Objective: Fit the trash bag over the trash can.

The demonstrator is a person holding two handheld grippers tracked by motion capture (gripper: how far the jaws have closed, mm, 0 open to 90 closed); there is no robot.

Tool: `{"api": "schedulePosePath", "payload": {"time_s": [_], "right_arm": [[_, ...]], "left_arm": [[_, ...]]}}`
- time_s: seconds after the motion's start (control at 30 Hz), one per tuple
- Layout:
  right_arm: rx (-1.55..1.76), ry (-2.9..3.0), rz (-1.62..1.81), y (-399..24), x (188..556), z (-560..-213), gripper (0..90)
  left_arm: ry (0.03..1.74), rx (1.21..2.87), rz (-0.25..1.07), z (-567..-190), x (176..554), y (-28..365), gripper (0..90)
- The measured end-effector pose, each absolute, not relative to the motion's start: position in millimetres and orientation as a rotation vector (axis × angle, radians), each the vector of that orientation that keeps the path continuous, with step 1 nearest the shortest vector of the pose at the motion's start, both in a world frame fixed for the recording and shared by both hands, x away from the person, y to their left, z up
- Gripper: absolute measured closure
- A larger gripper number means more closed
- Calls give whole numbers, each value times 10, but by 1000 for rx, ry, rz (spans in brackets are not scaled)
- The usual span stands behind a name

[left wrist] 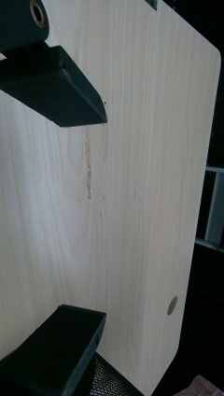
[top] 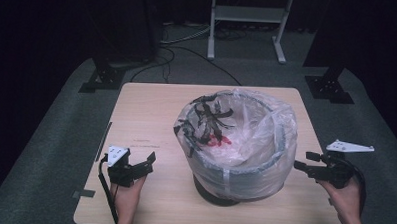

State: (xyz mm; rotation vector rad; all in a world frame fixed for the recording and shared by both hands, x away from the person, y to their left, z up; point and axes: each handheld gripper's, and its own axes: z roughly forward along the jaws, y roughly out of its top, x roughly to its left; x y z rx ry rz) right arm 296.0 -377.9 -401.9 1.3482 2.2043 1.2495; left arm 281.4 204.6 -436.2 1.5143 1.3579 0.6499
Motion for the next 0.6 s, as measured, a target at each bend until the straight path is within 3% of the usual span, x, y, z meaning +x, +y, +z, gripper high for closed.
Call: {"api": "schedulePosePath", "payload": {"time_s": [0.6], "right_arm": [[1420, 2132, 1350, -3919, 2619, -4344, 281]], "left_arm": [[1351, 1522, 652, -4361, 2823, 2027, 46]]}}
